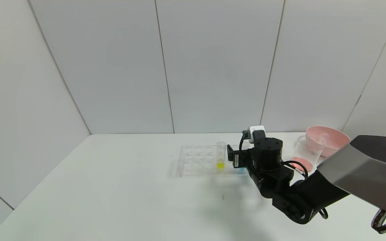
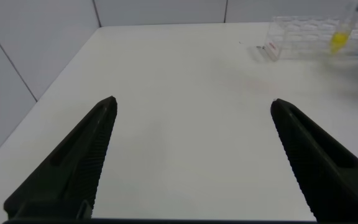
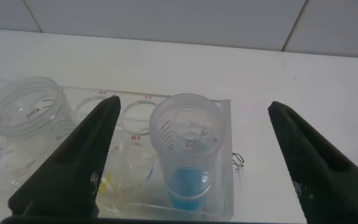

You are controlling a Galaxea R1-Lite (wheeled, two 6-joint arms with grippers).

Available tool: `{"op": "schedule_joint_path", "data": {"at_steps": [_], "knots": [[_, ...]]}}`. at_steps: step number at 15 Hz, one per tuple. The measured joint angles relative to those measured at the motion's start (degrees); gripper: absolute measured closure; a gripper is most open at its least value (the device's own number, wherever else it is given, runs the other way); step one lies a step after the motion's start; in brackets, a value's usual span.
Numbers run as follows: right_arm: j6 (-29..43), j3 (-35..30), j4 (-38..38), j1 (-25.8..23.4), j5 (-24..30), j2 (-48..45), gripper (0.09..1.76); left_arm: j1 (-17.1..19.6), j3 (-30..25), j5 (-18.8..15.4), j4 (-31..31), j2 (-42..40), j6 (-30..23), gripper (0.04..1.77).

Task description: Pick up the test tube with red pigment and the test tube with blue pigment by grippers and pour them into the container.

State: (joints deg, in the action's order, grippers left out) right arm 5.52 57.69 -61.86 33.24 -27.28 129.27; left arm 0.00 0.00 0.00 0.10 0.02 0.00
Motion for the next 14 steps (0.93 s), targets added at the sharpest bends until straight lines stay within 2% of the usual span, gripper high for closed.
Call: {"op": "schedule_joint_path", "data": {"at_steps": [4,7,8,14], "knots": [[-0.1,0.6,0.0,-0.2,0.0,0.6,0.75,0.0,0.0,0.0,0.0,0.0,0.0,0.05],[-0.5,0.7,-0.3,-0.2,0.0,0.6,1.07,0.0,0.0,0.0,0.0,0.0,0.0,0.05],[-0.5,0.7,-0.4,-0.2,0.2,0.6,1.30,0.0,0.0,0.0,0.0,0.0,0.0,0.05],[-0.6,0.6,-0.3,-0.2,0.0,0.1,1.27,0.0,0.0,0.0,0.0,0.0,0.0,0.05]]}}
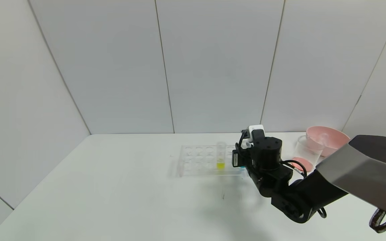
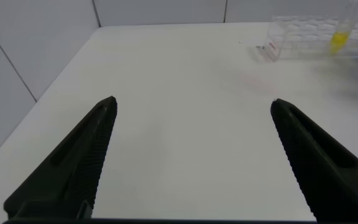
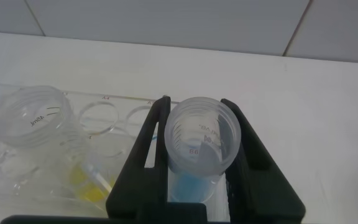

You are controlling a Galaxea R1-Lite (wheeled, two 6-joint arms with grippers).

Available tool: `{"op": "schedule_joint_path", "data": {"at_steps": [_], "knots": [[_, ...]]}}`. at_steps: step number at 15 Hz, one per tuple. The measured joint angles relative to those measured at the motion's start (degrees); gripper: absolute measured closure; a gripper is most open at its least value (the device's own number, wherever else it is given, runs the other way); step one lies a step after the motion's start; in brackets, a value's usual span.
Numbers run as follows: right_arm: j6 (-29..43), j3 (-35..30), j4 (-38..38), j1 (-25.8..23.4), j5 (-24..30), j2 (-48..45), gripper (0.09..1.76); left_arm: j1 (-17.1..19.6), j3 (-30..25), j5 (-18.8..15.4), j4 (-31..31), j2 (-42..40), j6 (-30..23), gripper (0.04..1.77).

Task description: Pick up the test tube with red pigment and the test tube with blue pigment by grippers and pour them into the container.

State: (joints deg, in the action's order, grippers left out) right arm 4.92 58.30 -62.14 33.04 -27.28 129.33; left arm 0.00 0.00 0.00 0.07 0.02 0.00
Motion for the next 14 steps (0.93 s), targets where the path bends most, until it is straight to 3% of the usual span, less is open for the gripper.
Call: {"op": "schedule_joint_path", "data": {"at_steps": [14], "knots": [[-3.9,-0.5,0.0,0.7,0.2,-9.0,1.27,0.0,0.0,0.0,0.0,0.0,0.0,0.05]]}}
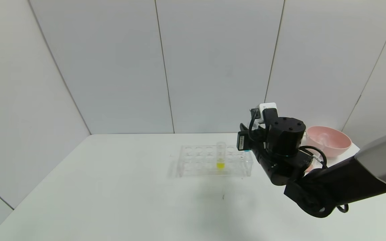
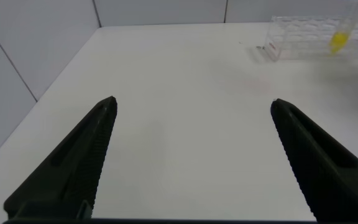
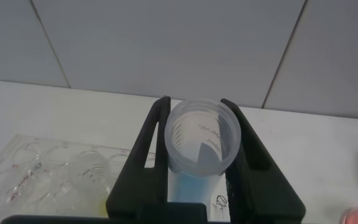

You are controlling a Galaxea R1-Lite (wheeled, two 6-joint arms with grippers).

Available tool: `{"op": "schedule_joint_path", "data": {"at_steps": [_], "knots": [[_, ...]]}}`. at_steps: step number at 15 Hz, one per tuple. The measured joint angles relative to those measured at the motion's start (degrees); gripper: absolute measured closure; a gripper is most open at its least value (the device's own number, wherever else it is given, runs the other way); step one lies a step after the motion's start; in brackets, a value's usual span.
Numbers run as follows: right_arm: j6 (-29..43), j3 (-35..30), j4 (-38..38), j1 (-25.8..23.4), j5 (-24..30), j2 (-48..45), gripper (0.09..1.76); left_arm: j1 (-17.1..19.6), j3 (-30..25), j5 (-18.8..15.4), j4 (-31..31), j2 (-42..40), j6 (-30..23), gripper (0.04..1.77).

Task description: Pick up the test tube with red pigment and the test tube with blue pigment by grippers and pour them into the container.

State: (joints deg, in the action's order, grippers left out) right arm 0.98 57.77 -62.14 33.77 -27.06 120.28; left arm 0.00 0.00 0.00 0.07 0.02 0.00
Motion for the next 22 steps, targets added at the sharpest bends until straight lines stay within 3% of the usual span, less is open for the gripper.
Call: {"op": "schedule_joint_path", "data": {"at_steps": [3,5,7,9,14,17,20,22], "knots": [[-0.1,-0.7,0.3,-0.2,0.7,-0.9,1.27,0.0,0.0,0.0,0.0,0.0,0.0,0.05],[-0.4,-3.6,0.8,-1.1,6.4,-3.0,1.27,0.0,0.0,0.0,0.0,0.0,0.0,0.05],[-0.8,-8.9,1.8,-3.1,15.5,-7.0,1.27,0.0,0.0,0.0,0.0,0.0,0.0,0.05],[-2.2,-15.1,3.6,-8.0,28.5,-12.8,1.27,0.0,0.0,0.0,0.0,0.0,0.0,0.05],[-9.1,-23.1,13.3,-28.6,54.5,-25.7,1.27,0.0,0.0,0.0,0.0,0.0,0.0,0.05],[-17.2,-21.6,25.6,-41.2,64.9,-30.1,1.27,0.0,0.0,0.0,0.0,0.0,0.0,0.05],[-27.1,-13.3,41.1,-49.3,68.0,-30.8,1.27,0.0,0.0,0.0,0.0,0.0,0.0,0.05],[-34.4,-6.0,53.2,-51.9,68.4,-30.0,1.27,0.0,0.0,0.0,0.0,0.0,0.0,0.05]]}}
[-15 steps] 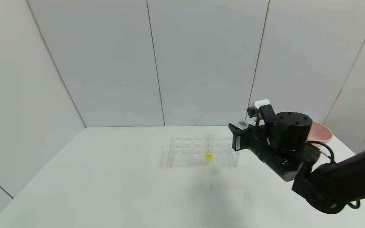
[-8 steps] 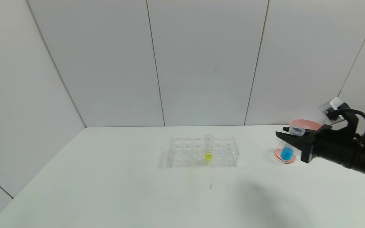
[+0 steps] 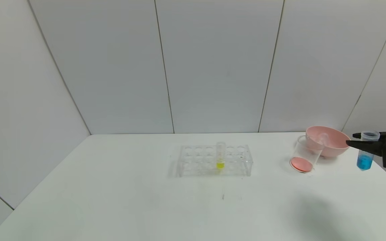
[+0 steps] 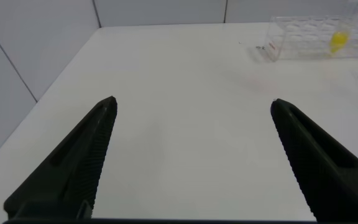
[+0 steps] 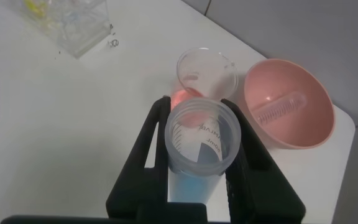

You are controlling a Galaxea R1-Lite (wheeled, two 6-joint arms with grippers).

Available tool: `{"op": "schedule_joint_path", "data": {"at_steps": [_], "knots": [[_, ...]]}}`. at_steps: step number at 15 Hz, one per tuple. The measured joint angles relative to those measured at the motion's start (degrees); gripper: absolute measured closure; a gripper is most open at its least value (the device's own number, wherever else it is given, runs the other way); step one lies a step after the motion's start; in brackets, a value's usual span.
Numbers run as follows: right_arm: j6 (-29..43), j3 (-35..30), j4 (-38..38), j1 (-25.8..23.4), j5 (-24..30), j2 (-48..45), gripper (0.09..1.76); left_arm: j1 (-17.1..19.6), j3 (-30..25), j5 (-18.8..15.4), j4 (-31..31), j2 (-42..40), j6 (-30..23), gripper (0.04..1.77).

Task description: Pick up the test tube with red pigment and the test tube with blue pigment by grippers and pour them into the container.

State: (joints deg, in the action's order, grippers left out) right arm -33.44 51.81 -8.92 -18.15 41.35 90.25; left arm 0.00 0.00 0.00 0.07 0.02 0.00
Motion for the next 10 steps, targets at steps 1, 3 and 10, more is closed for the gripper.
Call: {"op": "schedule_joint_path", "data": {"at_steps": [1,3,10], "knots": [[-5.0,4.2,6.3,-0.8,0.1,0.9,1.27,0.0,0.0,0.0,0.0,0.0,0.0,0.05],[-14.1,12.0,16.4,-1.6,0.2,3.2,1.27,0.0,0.0,0.0,0.0,0.0,0.0,0.05],[-24.5,35.8,36.3,1.7,-4.6,14.9,1.27,0.0,0.0,0.0,0.0,0.0,0.0,0.05]]}}
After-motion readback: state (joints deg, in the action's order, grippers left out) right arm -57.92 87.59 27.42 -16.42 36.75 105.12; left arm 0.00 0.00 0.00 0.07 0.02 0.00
